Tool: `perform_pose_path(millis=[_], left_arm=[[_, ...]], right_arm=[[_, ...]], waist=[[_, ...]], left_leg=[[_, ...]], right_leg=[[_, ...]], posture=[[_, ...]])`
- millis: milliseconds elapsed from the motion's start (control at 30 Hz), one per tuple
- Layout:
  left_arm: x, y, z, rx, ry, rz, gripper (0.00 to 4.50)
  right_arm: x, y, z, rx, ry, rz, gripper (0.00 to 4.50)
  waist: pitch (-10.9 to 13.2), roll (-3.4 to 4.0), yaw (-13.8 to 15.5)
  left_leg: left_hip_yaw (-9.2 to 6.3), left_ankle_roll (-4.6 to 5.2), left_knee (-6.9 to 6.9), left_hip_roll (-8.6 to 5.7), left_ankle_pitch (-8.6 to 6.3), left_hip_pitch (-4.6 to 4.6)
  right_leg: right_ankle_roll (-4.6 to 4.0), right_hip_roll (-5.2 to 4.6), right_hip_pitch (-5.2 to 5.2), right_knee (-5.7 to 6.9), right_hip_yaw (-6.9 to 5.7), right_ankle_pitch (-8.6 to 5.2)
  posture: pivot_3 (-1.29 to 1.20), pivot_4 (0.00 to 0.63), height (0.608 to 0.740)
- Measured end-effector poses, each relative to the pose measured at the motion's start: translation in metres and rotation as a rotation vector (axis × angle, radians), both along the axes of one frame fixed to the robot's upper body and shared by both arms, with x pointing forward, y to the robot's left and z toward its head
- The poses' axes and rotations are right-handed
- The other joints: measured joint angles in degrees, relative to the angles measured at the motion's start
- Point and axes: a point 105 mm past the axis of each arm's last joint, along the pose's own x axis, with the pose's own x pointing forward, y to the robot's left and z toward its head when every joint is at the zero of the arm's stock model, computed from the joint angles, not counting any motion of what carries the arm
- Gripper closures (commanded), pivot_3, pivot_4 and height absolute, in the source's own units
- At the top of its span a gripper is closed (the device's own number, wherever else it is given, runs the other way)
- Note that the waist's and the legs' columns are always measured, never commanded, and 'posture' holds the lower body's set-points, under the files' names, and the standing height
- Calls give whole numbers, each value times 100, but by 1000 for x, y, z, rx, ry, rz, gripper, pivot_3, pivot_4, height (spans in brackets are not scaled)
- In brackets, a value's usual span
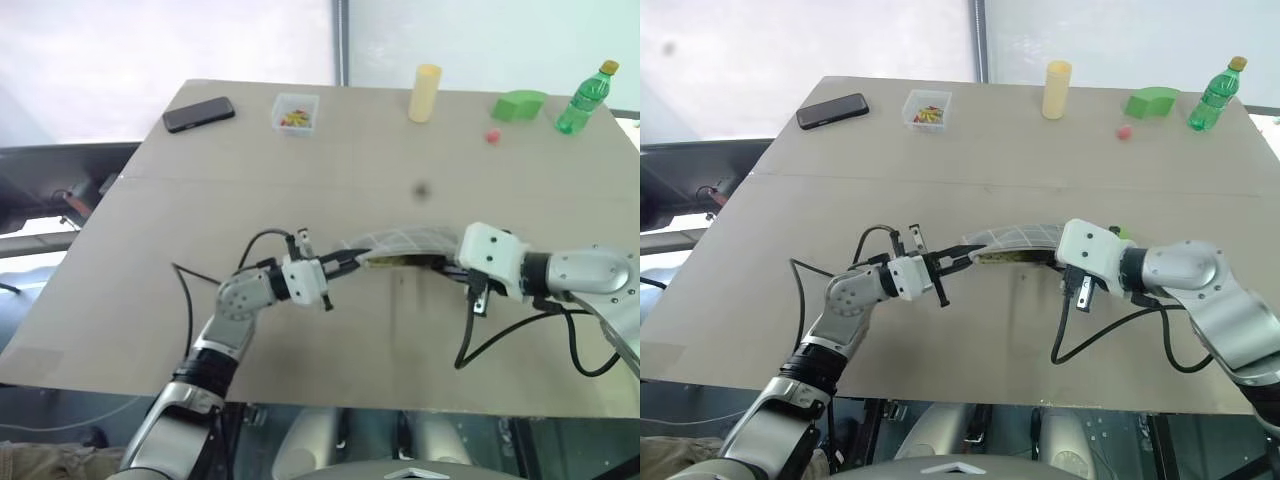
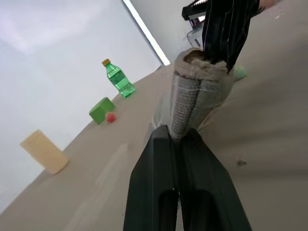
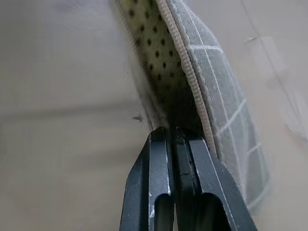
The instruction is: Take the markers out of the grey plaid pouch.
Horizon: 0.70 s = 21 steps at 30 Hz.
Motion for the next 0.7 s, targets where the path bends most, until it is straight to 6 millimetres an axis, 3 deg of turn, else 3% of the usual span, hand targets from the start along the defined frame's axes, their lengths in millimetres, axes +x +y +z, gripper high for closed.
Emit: perform_pose_path(millis=[133,267,433,533,700], left_arm=[[-5,0,-2,-10,14,-27,4500],[-13,-4,-6,-8,35,-80,4500],[-19,-6,-11,-38,145,-145,4500],[-22,-6,-11,-87,275,-195,4500],[-25,3,-10,-157,476,-261,4500]], right_arm=[[0,-10,6,11,8,-33,4314],[11,1,9,338,147,-149,4314],[15,5,4,502,276,-256,4314],[14,-2,7,404,211,-279,4314],[1,-20,5,-26,-40,-181,4314]], waist=[[0,0,-2],[-6,-10,-35],[-6,-8,-39],[-2,-1,-44],[-6,1,-107]], left_leg=[[0,1,0,1,-1,2],[0,1,-1,4,-1,2],[0,2,-1,0,-1,0],[0,6,-1,-2,-3,0],[-1,3,-1,3,-1,3]], right_leg=[[0,-1,1,0,0,0],[-2,2,5,6,2,1],[-3,0,0,2,2,2],[-3,-1,-1,1,2,1],[-2,7,0,-1,0,-1]], posture=[[0,150,740],[0,150,740],[0,150,740],[0,150,740],[0,150,740]])
